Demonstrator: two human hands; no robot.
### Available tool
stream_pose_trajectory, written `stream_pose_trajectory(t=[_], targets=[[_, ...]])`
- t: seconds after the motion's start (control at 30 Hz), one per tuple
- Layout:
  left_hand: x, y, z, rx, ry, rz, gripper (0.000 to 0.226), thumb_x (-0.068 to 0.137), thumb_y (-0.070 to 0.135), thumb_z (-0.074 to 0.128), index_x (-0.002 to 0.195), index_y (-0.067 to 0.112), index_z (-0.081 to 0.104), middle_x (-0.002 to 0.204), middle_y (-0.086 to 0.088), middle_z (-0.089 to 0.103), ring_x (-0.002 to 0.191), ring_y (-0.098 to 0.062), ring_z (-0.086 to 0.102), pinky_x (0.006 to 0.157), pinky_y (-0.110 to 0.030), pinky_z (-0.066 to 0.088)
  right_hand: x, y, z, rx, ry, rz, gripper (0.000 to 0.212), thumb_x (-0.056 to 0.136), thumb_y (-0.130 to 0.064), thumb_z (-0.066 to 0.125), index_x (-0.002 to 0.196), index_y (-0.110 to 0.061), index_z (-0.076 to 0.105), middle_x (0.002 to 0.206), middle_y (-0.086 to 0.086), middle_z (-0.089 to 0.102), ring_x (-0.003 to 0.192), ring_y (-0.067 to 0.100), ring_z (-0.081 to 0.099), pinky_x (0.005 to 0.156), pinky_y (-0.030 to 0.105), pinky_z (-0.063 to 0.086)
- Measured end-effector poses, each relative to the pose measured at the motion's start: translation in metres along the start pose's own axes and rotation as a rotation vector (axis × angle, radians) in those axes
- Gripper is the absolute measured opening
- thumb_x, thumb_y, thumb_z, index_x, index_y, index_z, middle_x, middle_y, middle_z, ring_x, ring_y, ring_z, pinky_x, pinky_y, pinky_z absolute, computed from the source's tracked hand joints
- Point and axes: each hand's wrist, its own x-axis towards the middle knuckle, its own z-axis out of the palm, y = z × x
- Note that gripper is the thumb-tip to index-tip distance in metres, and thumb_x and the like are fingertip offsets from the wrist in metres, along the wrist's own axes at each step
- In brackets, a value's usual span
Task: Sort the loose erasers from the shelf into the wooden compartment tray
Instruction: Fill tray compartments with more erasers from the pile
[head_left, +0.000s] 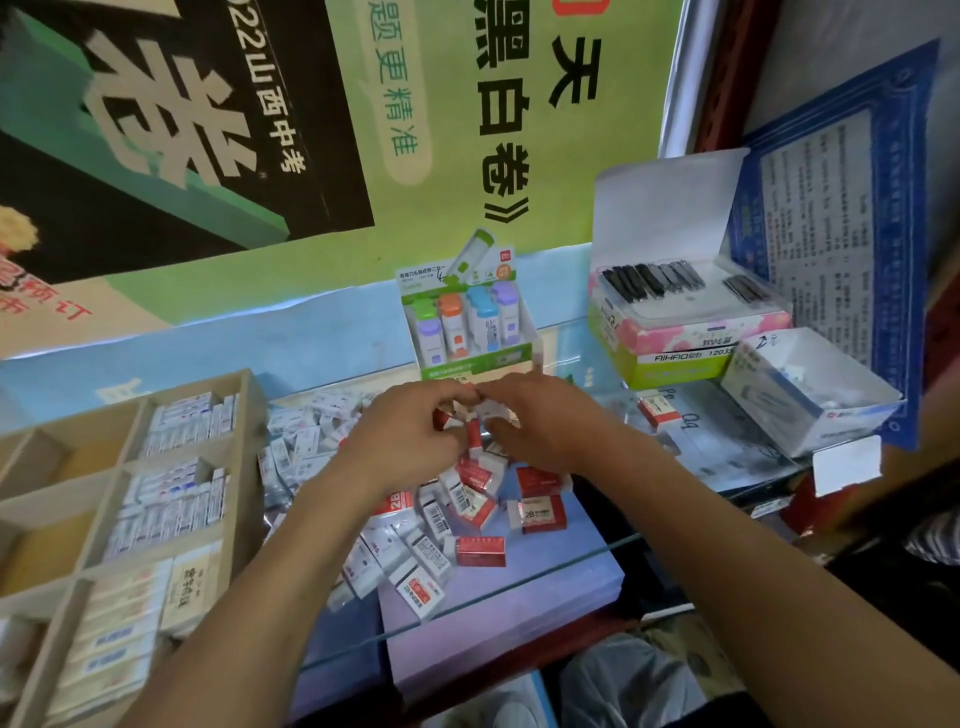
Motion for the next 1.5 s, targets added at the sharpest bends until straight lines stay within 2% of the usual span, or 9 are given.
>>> stream_pose_trajectory(t=[0.2,0.37,0.53,0.67,1.0,1.1,1.2,1.3,1.5], targets=[[0.008,-0.004,0.001,0.019,0.017,-0.071,0.039,0.071,0.04,0.057,0.108,0.033,0.067,0.112,0.006,0.067,0.103,-0.015,0.062,0.094,-0.035,0.049,-0.008,0.014,0.01,0.042,0.185,0.178,0.036,0.092,-0.033,0.058,0.127,-0.027,0.06,0.11,0.013,0.064,0.103,0.032,0.057,0.087,0.037,0.046],[0.035,0.004,0.001,0.141,0.133,-0.023,0.019,0.09,0.022,0.058,0.105,0.021,0.071,0.113,-0.002,0.068,0.104,-0.022,0.061,0.088,-0.034,0.05,-0.013,0.014,0.01,0.098,0.245,0.233,0.043,0.087,-0.03,0.064,0.127,-0.019,0.054,0.105,0.007,0.067,0.106,0.027,0.054,0.089,0.039,0.046],[0.067,0.012,0.009,0.486,-0.037,-0.037,0.023,0.084,0.017,0.057,0.105,0.016,0.066,0.107,-0.008,0.065,0.094,-0.027,0.062,0.076,-0.036,0.052,-0.021,0.019,-0.005,0.084,0.215,0.3,0.039,0.082,-0.018,0.066,0.12,-0.013,0.064,0.106,0.008,0.067,0.104,0.027,0.058,0.087,0.04,0.05],[0.074,0.02,0.014,0.552,-0.052,-0.047,0.015,0.082,0.013,0.058,0.095,0.01,0.062,0.092,-0.007,0.059,0.083,-0.025,0.059,0.063,-0.032,0.044,-0.025,0.017,-0.01,0.129,0.24,0.305,0.032,0.079,-0.009,0.062,0.11,-0.013,0.072,0.101,0.012,0.07,0.096,0.027,0.061,0.08,0.039,0.054],[0.081,0.023,0.016,0.625,-0.082,0.092,0.026,0.086,0.008,0.058,0.112,0.013,0.059,0.112,-0.012,0.06,0.103,-0.031,0.06,0.076,-0.035,0.047,-0.035,0.017,-0.017,0.249,0.371,0.382,0.007,0.079,-0.015,0.067,0.083,-0.015,0.073,0.076,0.003,0.068,0.068,0.018,0.062,0.062,0.035,0.054],[0.076,0.012,0.008,0.306,0.096,0.168,0.023,0.089,0.016,0.061,0.112,0.017,0.06,0.103,-0.006,0.066,0.094,-0.024,0.063,0.077,-0.033,0.051,-0.038,0.012,-0.019,0.317,0.434,0.388,0.004,0.08,-0.017,0.069,0.08,-0.015,0.073,0.073,0.001,0.068,0.068,0.017,0.062,0.062,0.034,0.053],[0.051,0.015,-0.001,-0.287,0.331,0.094,0.02,0.09,0.02,0.066,0.11,0.018,0.065,0.09,0.003,0.065,0.072,-0.008,0.063,0.071,-0.022,0.052,-0.042,0.004,-0.024,0.477,0.506,0.392,0.003,0.081,-0.019,0.07,0.083,-0.019,0.072,0.074,-0.008,0.068,0.069,0.011,0.063,0.063,0.03,0.051],[0.013,0.02,-0.012,-0.744,0.35,-0.044,0.015,0.09,0.018,0.067,0.105,0.016,0.069,0.08,-0.005,0.068,0.069,-0.019,0.068,0.071,-0.031,0.056,-0.048,-0.013,-0.029,0.629,0.505,0.364,0.006,0.082,-0.02,0.071,0.087,-0.023,0.071,0.076,-0.008,0.07,0.069,0.009,0.066,0.061,0.032,0.054],[-0.063,0.01,-0.022,-1.025,0.466,-0.152,0.009,0.088,0.019,0.07,0.093,0.012,0.069,0.073,-0.014,0.07,0.065,-0.025,0.067,0.07,-0.039,0.058,-0.066,-0.064,-0.029,0.948,0.387,0.305,0.01,0.08,-0.005,0.072,0.081,-0.013,0.066,0.075,0.006,0.073,0.07,0.025,0.071,0.07,0.05,0.059]])
